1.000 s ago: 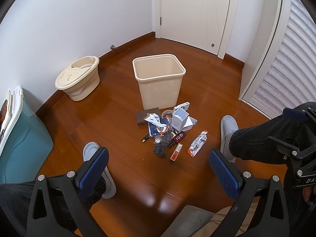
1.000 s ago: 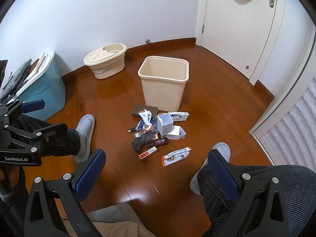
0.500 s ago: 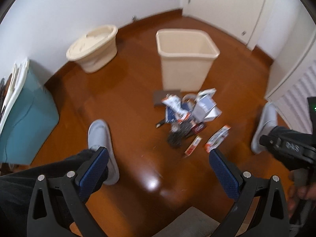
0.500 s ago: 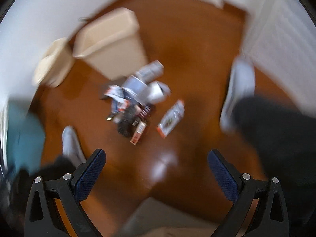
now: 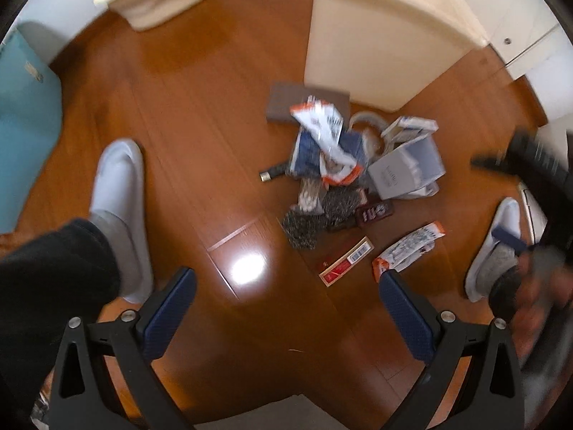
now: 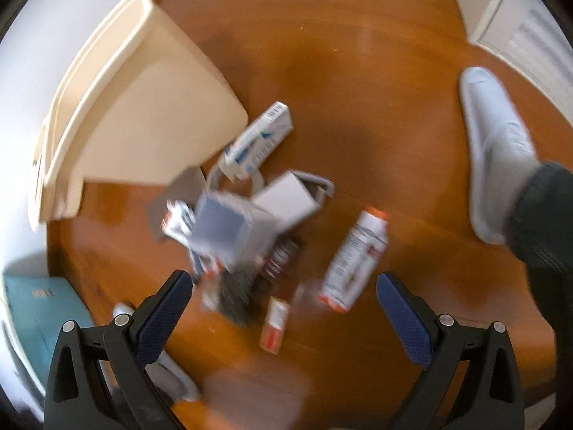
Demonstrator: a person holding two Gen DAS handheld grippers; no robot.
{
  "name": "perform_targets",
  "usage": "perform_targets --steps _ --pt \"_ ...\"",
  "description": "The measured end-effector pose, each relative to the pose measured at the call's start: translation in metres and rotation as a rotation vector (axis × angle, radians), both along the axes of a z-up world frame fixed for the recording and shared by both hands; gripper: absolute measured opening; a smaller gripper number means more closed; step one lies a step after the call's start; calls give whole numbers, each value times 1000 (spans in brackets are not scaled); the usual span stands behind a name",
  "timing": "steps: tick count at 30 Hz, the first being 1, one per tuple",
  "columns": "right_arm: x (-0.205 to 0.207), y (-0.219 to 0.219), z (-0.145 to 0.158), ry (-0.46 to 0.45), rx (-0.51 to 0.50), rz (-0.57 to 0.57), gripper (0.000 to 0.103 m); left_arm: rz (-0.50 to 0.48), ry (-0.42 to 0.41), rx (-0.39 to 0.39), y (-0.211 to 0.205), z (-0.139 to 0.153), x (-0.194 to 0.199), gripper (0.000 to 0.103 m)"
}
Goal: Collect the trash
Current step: 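Grasp the red-gold cigarette pack with left tool while right tool grasps white box, then carry both items over the wastebasket and open both tools to drop them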
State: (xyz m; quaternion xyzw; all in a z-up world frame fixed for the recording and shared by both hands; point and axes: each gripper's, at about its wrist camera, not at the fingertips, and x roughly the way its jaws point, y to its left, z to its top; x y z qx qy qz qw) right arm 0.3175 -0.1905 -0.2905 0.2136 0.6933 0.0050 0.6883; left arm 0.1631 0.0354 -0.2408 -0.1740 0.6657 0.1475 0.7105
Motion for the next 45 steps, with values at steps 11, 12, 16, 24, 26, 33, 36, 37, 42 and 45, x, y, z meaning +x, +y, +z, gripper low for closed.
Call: perform_targets --steps 11,12,16,24,26,33,36,37,42,45 --pt "13 19 -72 142 27 -66 82 -3 71 -34 -5 -58 -1 103" --pt "14 21 -79 144 32 -57 68 -3 77 -31 -4 -62 -2 103" --pt "15 25 -90 186 6 23 4 16 96 -38 1 -77 -1 103" --pt "12 0 24 98 98 164 1 -243 63 36 -63 -107 22 103" --pt "12 -10 57 52 149 158 1 -380 84 100 -89 -125 29 103" --pt "23 -28 102 -37 297 62 2 -539 125 141 -123 -164 37 103" --pt "28 -23 114 -59 311 66 2 -549 153 81 -128 -184 41 80" --pt "29 -24 116 -65 313 63 2 -553 172 63 -129 -190 42 53" --pt "29 -31 113 -68 302 40 2 -517 209 -26 -122 -207 44 21" --pt "28 -30 113 -75 302 43 2 -460 174 -96 -110 -195 40 21"
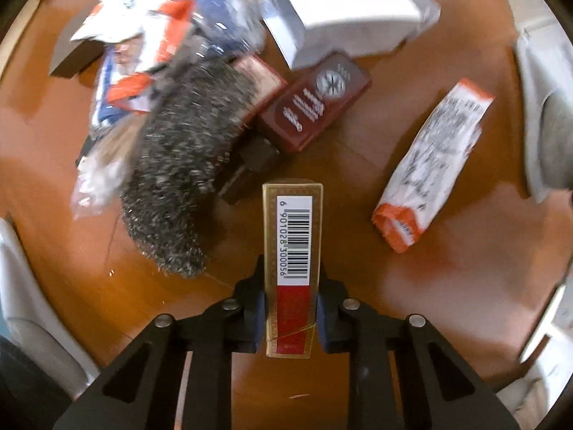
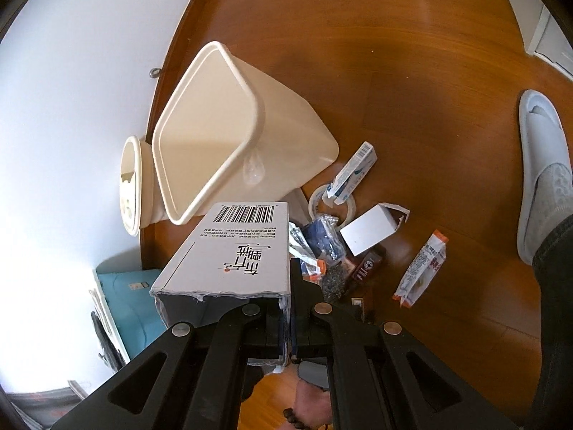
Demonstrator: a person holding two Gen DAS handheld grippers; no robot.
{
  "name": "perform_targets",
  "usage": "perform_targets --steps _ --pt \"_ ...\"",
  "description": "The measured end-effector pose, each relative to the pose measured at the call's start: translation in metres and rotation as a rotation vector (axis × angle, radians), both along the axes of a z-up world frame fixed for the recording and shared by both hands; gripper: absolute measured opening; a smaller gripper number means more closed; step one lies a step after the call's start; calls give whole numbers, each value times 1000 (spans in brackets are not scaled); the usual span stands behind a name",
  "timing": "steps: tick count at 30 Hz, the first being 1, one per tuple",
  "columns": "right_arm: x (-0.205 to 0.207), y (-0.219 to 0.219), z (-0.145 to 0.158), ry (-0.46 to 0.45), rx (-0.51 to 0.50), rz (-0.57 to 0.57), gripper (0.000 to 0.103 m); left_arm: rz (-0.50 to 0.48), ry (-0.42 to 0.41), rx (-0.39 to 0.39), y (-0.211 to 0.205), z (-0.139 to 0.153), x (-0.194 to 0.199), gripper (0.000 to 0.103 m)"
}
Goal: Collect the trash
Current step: 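Carry both items over the wastebasket and open both tools to drop them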
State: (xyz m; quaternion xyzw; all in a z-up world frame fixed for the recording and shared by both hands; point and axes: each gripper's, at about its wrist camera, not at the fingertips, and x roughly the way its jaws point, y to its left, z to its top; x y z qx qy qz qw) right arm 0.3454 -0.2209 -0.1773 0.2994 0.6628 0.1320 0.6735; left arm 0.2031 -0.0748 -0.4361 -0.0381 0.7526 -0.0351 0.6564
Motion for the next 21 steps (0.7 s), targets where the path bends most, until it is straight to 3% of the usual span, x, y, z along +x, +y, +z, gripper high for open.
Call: perform_targets --steps 7,9,17,21 --pt "1 2 6 -38 -3 5 2 271 -45 -246 48 59 -9 21" --pt "2 2 9 -55 -3 8 2 312 -65 -280 59 82 -8 21" --pt "36 24 60 -221 -60 53 2 195 -251 -192 120 229 48 21" --pt "102 88 84 -331 -166 191 2 289 -332 -185 163 294 72 21"
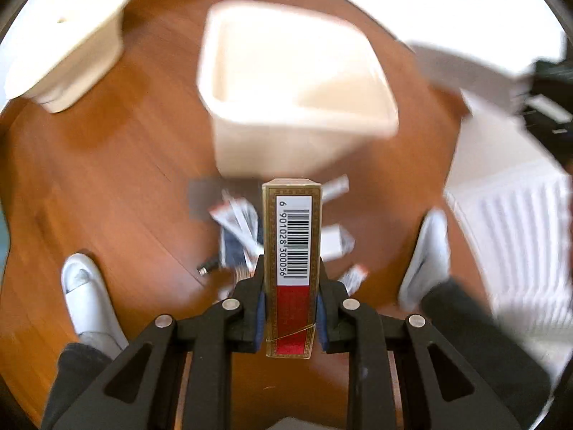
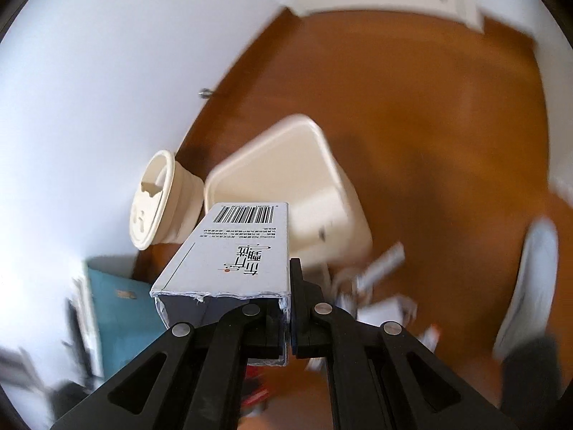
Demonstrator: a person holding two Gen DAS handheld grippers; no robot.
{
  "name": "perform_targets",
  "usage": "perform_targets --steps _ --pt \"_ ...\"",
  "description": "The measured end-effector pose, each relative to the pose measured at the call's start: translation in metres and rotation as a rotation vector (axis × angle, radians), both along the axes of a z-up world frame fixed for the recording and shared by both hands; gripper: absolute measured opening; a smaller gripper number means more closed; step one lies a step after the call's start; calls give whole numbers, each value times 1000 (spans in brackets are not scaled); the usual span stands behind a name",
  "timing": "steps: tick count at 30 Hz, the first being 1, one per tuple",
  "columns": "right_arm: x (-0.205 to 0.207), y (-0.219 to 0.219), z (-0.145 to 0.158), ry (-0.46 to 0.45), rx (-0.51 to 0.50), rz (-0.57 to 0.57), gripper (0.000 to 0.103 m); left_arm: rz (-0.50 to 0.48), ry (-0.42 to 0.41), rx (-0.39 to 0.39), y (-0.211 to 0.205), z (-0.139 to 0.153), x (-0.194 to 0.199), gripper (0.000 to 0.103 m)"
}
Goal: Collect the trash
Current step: 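Carry both items over the wastebasket and open both tools to drop them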
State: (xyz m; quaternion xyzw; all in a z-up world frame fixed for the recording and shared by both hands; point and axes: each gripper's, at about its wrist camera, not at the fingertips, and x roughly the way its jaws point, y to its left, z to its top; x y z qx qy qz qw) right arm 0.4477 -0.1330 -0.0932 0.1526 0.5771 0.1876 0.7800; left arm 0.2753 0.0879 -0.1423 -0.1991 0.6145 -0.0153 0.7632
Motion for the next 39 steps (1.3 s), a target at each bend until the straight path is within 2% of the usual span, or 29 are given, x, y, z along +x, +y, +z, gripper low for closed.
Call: perform_targets --steps 3,5,7,9,10,12,14,16,17,19,20,21,22,24,26,28,30,33,36,37,39 --pt "54 57 -28 30 -153 99 2 109 -65 -61 29 31 8 21" --pt "80 105 -67 62 -323 201 2 164 -71 -100 39 30 14 21" --pt "91 146 -101 85 -450 330 2 200 -43 -149 48 25 23 21" --pt "95 182 -138 87 -586 437 2 180 -47 -126 50 24 30 21" --pt "97 192 -150 91 -625 464 2 175 -47 -107 54 25 31 21" --pt "98 207 -187 140 -726 513 2 195 -34 -143 62 23 33 21" --pt "98 211 -211 189 -772 538 2 221 -41 -175 71 27 31 21" --pt "101 212 -226 227 -777 547 4 231 -54 -160 77 31 32 21" --pt "105 211 -225 219 -768 532 5 231 -54 -161 77 31 31 21" --pt "103 208 -215 194 -750 496 14 226 -51 -164 74 30 31 21" --pt "98 206 -207 178 -741 485 32 221 -48 -161 73 29 30 21" --pt "97 203 -195 155 -723 480 56 215 -47 -155 71 27 30 21" --pt "96 200 -183 133 -699 479 62 207 -49 -150 66 27 31 21" --pt "87 186 -144 68 -606 463 63 188 -56 -144 58 24 34 21" --pt "71 153 -96 -20 -506 405 63 167 -62 -155 53 18 42 21" --pt "59 114 -64 -86 -413 365 65 149 -77 -142 49 15 57 21" --pt "40 63 -42 -140 -359 301 72 146 -76 -103 44 4 84 21" --pt "22 -8 -44 -162 -381 208 72 146 -68 -31 33 -16 132 21" --pt "11 -77 -67 -151 -382 66 72 99 19 71 9 -54 176 21" --pt "18 -103 -81 -126 -388 15 72 73 85 125 0 -75 189 21" --pt "22 -125 -114 -14 -377 -21 72 61 163 162 -6 -101 204 21"
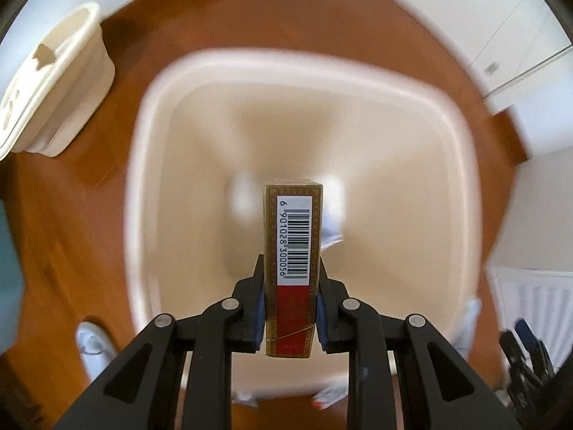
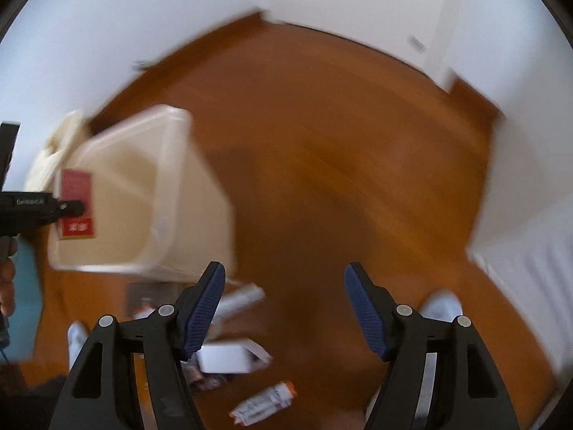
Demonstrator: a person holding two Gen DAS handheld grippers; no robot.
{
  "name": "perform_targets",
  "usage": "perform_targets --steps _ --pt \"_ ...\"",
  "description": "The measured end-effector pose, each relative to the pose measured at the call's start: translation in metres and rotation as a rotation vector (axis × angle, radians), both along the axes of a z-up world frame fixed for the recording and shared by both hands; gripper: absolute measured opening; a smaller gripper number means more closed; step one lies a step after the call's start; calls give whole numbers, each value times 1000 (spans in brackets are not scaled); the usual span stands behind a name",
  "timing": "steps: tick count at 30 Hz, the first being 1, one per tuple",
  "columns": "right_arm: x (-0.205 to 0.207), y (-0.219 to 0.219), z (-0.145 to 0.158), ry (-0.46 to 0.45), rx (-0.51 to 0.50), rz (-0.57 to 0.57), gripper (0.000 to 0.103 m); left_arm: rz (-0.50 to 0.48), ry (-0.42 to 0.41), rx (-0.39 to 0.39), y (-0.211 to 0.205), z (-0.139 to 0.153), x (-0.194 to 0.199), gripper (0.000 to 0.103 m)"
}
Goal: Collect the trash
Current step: 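Carry both items over the wastebasket and open both tools to drop them, then grasp a white-orange wrapper with left tool while right tool grasps another wrapper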
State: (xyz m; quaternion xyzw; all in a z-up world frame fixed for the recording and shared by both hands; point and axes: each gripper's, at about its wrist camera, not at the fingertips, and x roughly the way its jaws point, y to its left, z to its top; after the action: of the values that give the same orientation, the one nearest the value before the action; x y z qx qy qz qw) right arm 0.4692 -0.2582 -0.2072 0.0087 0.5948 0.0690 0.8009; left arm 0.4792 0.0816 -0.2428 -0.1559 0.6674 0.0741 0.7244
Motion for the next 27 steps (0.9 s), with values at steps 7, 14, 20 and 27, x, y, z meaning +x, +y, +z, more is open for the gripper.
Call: perform_targets --steps 7,14,20,27 --pt "2 -6 -27 73 41 3 72 83 119 0 9 -48 14 39" --pt "-32 -4 -83 219 60 -4 72 87 -75 -76 16 17 -15 54" --pt "-58 5 -161 475 86 -149 72 24 -393 -117 1 117 -98 63" --pt "-85 25 -179 526 177 -240 72 223 -303 -78 16 63 -189 79"
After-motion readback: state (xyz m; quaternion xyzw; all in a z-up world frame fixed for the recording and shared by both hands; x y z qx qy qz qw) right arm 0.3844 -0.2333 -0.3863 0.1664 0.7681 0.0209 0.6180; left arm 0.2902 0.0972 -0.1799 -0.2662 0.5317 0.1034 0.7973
